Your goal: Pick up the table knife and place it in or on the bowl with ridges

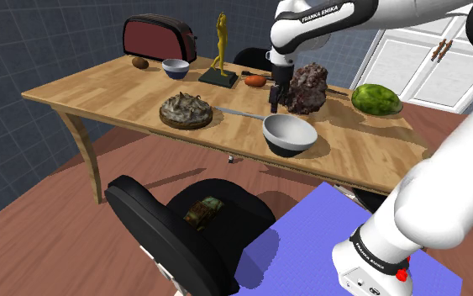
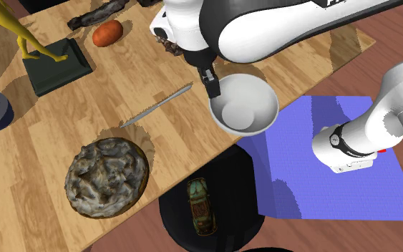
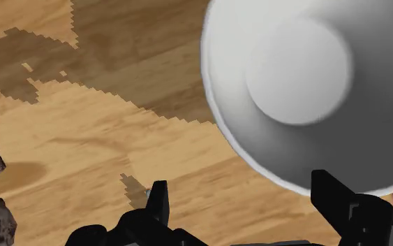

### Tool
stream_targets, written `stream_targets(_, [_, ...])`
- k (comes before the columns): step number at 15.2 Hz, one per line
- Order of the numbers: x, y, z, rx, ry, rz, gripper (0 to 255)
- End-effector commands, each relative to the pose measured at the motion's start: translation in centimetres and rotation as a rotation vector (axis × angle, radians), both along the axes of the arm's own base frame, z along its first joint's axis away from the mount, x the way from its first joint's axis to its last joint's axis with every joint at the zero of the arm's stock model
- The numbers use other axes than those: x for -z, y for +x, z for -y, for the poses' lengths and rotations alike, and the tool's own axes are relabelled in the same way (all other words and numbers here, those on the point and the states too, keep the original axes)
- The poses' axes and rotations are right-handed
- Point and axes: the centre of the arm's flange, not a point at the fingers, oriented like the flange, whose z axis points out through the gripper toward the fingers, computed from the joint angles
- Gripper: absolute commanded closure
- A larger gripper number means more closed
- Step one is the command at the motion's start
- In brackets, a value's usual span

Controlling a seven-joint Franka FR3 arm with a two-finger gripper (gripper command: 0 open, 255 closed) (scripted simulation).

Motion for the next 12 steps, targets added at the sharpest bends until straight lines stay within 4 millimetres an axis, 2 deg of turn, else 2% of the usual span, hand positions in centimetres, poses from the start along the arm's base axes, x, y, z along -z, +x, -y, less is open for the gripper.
stream_targets(1, [0.9,2.2,0.0,-0.052,-0.004,0.006,0])
stream_targets(10, [4.9,12.6,-1.1,-0.275,-0.019,0.031,0])
stream_targets(12, [5.6,13.0,-1.1,-0.284,-0.02,0.032,0])
